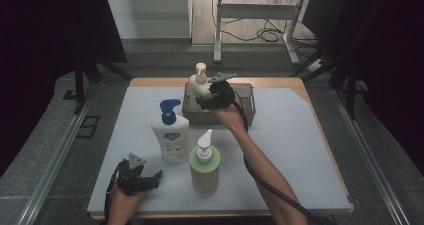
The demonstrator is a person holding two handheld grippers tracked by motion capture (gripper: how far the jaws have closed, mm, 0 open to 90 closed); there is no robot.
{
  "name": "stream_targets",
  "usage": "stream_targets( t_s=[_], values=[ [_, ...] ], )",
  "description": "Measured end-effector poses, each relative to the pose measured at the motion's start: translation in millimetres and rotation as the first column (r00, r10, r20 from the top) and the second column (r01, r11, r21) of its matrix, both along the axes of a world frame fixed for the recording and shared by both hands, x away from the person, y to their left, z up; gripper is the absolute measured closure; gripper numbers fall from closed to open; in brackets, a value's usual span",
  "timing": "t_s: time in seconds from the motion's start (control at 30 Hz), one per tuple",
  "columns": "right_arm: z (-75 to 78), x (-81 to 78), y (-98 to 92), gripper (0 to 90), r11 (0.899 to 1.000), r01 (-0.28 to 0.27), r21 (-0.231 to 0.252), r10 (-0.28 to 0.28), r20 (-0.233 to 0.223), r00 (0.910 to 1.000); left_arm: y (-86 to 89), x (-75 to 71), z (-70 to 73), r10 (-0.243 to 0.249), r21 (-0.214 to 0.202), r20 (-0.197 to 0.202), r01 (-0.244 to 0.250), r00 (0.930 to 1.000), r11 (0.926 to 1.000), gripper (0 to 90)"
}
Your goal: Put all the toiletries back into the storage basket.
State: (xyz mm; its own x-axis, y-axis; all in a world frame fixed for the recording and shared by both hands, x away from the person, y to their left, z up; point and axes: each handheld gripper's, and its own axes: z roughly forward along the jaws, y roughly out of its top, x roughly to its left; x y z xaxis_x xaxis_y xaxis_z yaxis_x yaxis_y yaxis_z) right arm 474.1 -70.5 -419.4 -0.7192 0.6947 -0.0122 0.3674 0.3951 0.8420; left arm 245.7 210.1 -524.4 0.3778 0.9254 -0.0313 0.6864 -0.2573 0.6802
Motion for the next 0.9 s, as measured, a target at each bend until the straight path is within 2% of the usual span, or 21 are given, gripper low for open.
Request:
stream_targets(
  t_s=[0.23,0.37,0.5,0.63,0.8,0.87,0.9],
  values=[
    [3.1,-7.8,-13.8,22.4,1.000,-0.004,0.000,0.004,-0.024,0.9997,-0.2,0.0,-0.1,0.002,-0.002,0.001,-0.002,1.0000,1.0000,11.3],
    [2.9,-13.3,-21.9,19.2,0.999,-0.048,-0.009,0.047,-0.049,0.9977,0.1,0.0,0.0,0.000,0.001,0.000,0.000,1.0000,1.0000,11.4],
    [2.1,-16.6,-29.0,19.6,0.998,-0.058,-0.015,0.057,-0.060,0.9966,0.1,0.0,0.0,0.000,0.001,0.000,0.000,1.0000,1.0000,11.4],
    [-0.1,-17.4,-39.4,28.5,0.999,-0.046,-0.024,0.044,-0.077,0.9961,0.1,-0.1,0.0,0.000,0.001,0.000,0.000,1.0000,1.0000,11.3],
    [-4.6,-12.2,-50.8,34.5,1.000,-0.005,-0.018,0.002,-0.130,0.9915,0.1,0.0,0.0,0.000,0.001,0.000,0.000,1.0000,1.0000,11.3],
    [-5.6,-10.8,-52.5,36.1,1.000,0.007,-0.020,-0.009,-0.135,0.9908,0.1,0.0,0.0,0.000,0.001,0.000,0.000,1.0000,1.0000,11.3],
    [-7.5,-7.6,-55.4,41.3,1.000,0.021,-0.013,-0.023,-0.149,0.9885,0.2,-0.1,0.1,-0.001,0.001,-0.001,0.001,1.0000,1.0000,11.3]
  ],
)
